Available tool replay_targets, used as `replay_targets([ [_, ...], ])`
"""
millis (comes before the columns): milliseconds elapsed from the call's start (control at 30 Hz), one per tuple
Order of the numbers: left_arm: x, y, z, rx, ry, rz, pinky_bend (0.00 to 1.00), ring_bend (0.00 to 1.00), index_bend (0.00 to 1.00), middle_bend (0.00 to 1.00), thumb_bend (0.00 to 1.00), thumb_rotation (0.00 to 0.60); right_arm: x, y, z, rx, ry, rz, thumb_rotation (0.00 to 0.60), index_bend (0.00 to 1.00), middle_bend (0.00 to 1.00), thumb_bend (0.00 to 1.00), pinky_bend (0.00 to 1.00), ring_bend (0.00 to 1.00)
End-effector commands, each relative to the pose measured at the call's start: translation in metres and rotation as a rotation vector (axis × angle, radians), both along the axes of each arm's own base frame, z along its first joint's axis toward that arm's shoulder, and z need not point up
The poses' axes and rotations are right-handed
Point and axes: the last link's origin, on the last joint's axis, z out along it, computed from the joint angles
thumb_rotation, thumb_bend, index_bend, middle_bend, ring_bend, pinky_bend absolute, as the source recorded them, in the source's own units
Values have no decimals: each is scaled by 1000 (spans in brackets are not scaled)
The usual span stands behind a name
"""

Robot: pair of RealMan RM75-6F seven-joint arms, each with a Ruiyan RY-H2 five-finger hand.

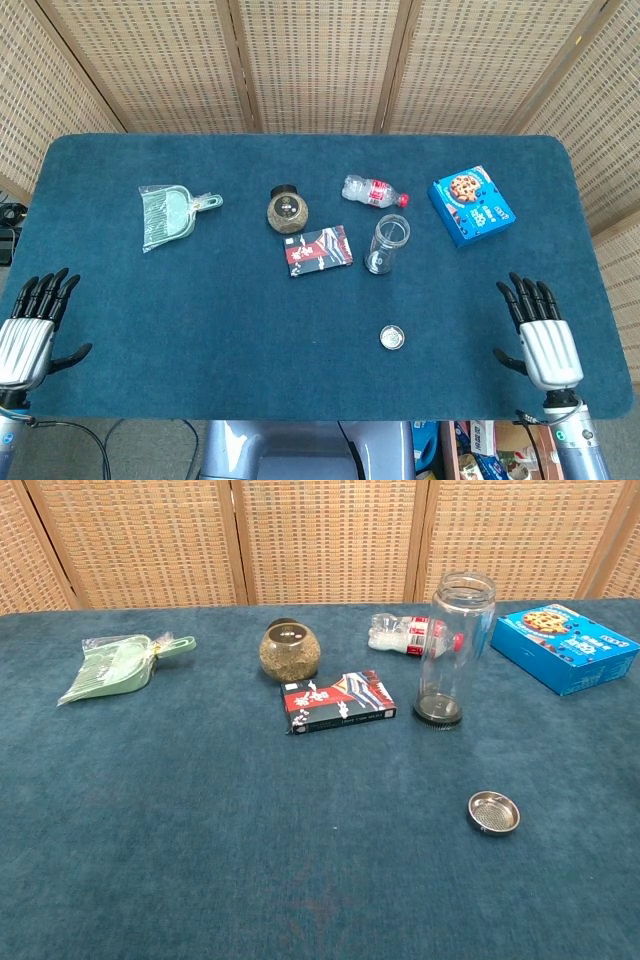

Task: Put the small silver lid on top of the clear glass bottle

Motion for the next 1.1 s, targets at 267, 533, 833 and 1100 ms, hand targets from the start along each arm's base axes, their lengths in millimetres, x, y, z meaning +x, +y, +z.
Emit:
replay_targets([
  [267, -2, 1, 1, 2, -4, 6, 0, 0, 0, 0, 190, 600, 9, 1, -1, -2, -38, 52, 600, 124, 0, 128, 6, 0],
  [533, -2, 1, 1, 1, -5, 6, 0, 0, 0, 0, 190, 600, 38, -13, -14, 49, -32, 126, 600, 289, 3, 128, 89, 0],
  [833, -1, 1, 1, -1, -10, 1, 0, 0, 0, 0, 190, 600, 75, -30, -43, 137, -7, 187, 600, 374, 56, 184, 140, 0],
  [1100, -1, 1, -1, -13, -13, -3, 0, 0, 0, 0, 190, 600, 90, -47, -83, 241, 31, 173, 600, 394, 82, 280, 161, 0],
])
